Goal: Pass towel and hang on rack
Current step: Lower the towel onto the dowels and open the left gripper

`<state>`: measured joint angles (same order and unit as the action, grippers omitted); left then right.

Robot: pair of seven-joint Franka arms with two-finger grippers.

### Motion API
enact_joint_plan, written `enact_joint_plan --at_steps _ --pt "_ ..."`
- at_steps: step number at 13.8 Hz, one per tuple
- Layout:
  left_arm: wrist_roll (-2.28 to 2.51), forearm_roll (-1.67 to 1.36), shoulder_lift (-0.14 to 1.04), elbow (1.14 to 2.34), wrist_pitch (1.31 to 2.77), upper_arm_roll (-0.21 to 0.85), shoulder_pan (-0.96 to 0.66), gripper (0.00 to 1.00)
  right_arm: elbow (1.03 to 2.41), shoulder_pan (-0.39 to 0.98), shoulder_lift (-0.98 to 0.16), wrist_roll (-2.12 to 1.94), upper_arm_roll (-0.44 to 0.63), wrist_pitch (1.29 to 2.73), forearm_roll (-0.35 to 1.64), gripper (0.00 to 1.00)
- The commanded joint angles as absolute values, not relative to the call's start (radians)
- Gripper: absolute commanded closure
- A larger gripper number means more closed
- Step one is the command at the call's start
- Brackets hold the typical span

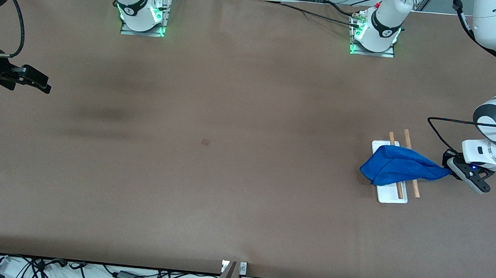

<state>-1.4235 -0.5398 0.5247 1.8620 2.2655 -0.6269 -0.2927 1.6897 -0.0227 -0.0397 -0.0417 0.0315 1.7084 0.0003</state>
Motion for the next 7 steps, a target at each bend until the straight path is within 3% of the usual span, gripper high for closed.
enact_joint_plan --at_steps 1,2,3,7 --pt "-1.485 -0.577 0.552 1.849 2.273 -0.638 -0.299 0.43 1.69 -0.038 -0.023 -0.054 0.014 1.692 -0.012 0.0" --pt "-1.508 -0.578 0.552 1.847 2.27 -0.638 -0.296 0.05 1.69 -0.04 -0.023 -0.052 0.014 1.693 -0.012 0.0" --pt "-1.535 -0.58 0.546 1.847 2.264 -0.638 -0.295 0.0 1.69 -0.041 -0.023 -0.052 0.015 1.695 -0.011 0.0" --pt "-1.569 -0.58 0.535 1.795 2.134 -0.679 -0.294 0.0 1.689 -0.041 -0.021 -0.051 0.015 1.697 -0.011 0.0"
